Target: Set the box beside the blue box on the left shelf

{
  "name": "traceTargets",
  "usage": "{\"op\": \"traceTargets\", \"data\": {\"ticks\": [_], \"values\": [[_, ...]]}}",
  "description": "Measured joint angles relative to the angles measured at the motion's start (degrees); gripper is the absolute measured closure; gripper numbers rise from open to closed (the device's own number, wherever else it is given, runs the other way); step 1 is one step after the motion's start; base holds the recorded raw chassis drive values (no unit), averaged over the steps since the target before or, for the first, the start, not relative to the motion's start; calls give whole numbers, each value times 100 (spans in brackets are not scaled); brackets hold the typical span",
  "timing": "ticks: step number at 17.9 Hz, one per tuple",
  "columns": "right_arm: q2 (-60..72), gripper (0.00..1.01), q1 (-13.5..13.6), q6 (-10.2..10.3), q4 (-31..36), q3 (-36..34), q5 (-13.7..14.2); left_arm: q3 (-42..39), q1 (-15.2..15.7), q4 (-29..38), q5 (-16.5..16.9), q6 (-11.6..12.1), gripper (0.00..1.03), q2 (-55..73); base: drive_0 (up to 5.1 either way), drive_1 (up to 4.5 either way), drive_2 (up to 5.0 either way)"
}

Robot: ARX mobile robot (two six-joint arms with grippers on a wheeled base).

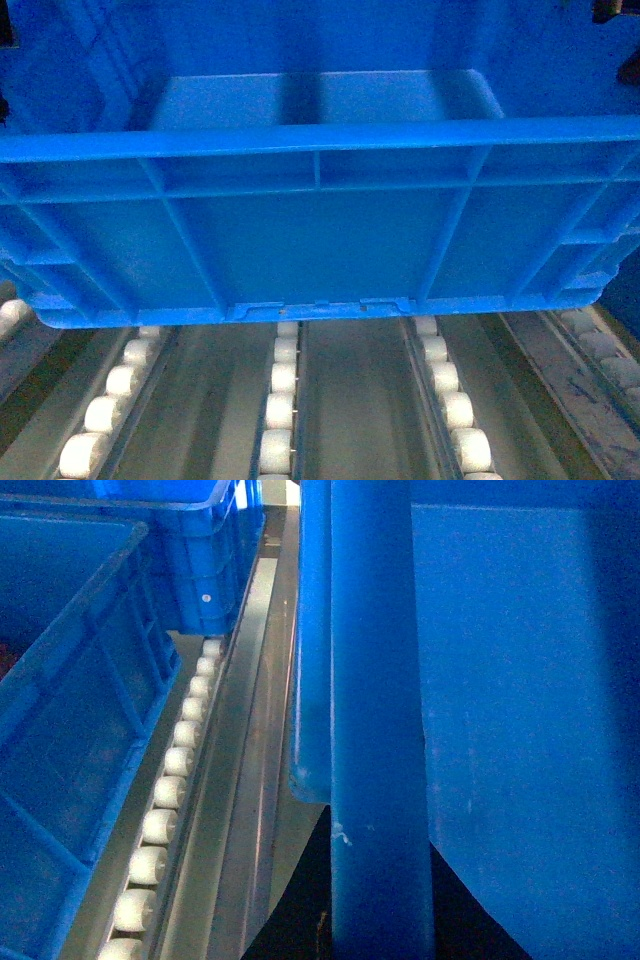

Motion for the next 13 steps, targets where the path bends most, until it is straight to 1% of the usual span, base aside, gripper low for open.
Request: {"op": "traceTargets", "data": {"ticks": [3,13], "values": [[0,93,0,0,0,0,0,0,0,0,2,0,97,0,-2,431,-436],[0,93,0,0,0,0,0,0,0,0,2,-2,97,0,0,0,0]]}}
